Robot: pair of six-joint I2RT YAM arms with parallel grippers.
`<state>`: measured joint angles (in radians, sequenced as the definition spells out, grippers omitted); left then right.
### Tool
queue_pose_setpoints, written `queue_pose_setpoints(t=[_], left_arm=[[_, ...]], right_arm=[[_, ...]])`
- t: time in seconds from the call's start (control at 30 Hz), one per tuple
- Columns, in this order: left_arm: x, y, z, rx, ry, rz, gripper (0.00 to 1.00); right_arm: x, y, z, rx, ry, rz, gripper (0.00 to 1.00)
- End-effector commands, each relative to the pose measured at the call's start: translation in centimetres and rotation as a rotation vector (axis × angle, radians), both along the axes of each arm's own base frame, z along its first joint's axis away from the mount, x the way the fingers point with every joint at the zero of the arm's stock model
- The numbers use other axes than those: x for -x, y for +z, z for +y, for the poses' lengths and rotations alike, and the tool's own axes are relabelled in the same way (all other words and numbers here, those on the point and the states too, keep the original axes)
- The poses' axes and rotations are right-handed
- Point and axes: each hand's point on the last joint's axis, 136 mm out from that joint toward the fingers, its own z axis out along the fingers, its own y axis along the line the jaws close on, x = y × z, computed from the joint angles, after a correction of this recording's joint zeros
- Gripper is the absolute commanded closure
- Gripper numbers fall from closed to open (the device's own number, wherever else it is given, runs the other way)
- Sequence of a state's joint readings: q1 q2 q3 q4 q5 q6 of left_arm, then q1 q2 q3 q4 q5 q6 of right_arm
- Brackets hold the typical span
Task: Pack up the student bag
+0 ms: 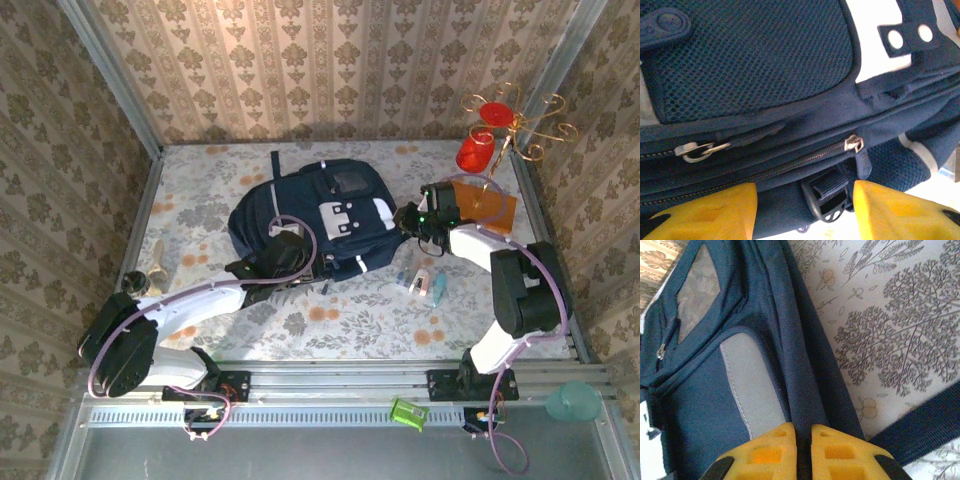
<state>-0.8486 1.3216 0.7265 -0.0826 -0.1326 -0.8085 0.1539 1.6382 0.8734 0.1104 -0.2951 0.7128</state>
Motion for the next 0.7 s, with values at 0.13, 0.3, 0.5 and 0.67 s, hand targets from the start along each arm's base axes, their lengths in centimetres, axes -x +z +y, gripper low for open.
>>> queue_pose_setpoints(t=[0.13, 0.3, 0.5, 0.67], left_arm=[[-1.5, 1.7, 2.7, -0.107, 0.095, -0.08, 0.43], [-2.1, 1.4, 4.1, -0.246, 0.118, -0.102, 0.32], [-3.6, 0.6, 5.0, -0.369, 0.161, -0.125, 0.26], [-4.6, -0.2, 5.8, -0.456, 0.176, -0.131, 0.24]], right_arm=[[1.3, 2.5, 1.4, -0.055, 0.026, -0.075, 0.92], [1.7, 2.3, 1.3, -0.04, 0.027, -0.079, 0.92], [1.6, 1.9, 1.5, -0.047, 0.041, -0.071, 0.93], [1.7, 1.7, 1.5, -0.036, 0.044, -0.069, 0.93]])
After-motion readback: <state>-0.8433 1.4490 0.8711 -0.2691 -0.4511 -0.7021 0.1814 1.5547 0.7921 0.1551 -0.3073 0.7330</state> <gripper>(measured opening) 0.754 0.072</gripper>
